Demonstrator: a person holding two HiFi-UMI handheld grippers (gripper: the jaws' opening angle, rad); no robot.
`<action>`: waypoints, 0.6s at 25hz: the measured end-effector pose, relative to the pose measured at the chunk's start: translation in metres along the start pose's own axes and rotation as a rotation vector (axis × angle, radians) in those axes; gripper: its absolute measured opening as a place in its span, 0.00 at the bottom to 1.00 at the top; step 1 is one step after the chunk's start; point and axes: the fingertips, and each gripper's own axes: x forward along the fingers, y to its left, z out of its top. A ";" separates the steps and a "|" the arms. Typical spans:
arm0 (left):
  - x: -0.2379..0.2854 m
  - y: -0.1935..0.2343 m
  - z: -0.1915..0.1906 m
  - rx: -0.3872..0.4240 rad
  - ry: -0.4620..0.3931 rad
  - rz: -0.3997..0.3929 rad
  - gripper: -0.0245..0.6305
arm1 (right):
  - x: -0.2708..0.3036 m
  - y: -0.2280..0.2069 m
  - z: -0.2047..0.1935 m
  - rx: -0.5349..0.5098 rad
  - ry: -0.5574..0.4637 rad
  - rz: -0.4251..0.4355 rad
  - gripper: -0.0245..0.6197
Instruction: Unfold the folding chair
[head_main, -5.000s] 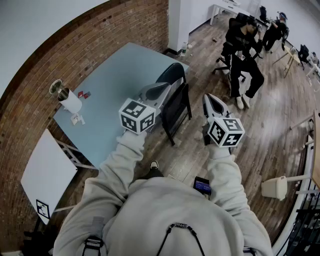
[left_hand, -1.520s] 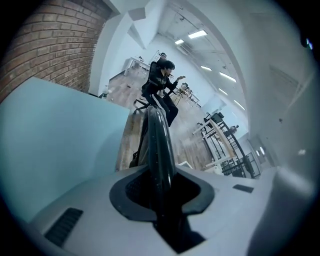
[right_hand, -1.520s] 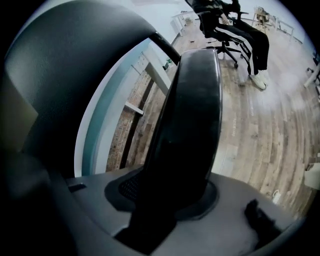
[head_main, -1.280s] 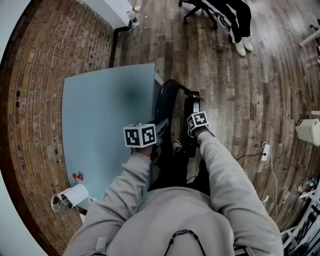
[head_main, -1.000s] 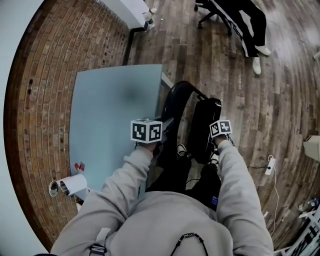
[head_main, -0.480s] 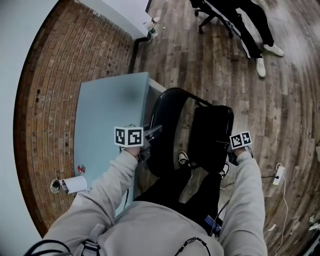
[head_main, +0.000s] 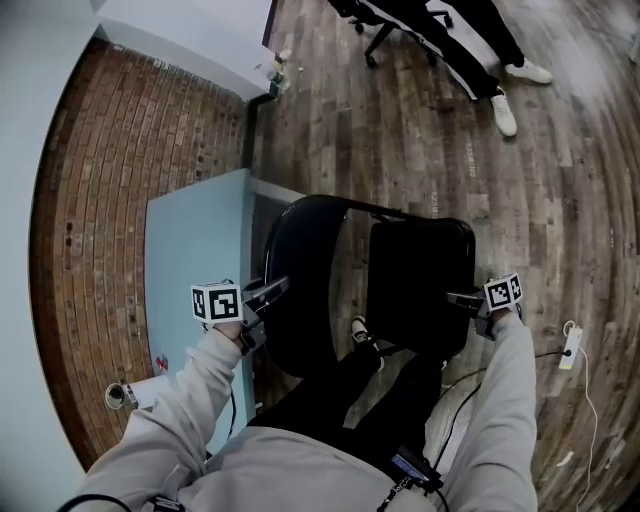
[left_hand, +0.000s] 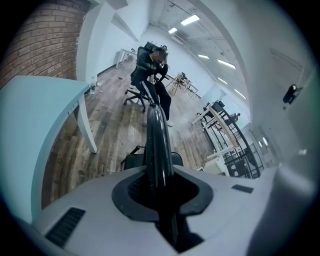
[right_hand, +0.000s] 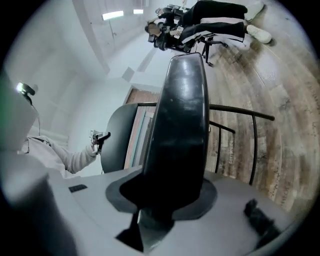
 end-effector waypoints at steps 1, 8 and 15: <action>0.005 0.001 0.000 -0.008 0.002 -0.008 0.15 | -0.008 -0.012 -0.001 0.019 -0.028 0.017 0.25; 0.038 0.013 -0.018 -0.091 0.027 -0.055 0.15 | -0.052 -0.083 -0.012 0.033 -0.155 0.118 0.26; 0.061 0.026 -0.033 -0.230 0.064 -0.106 0.15 | -0.073 -0.119 -0.014 0.102 -0.235 0.184 0.27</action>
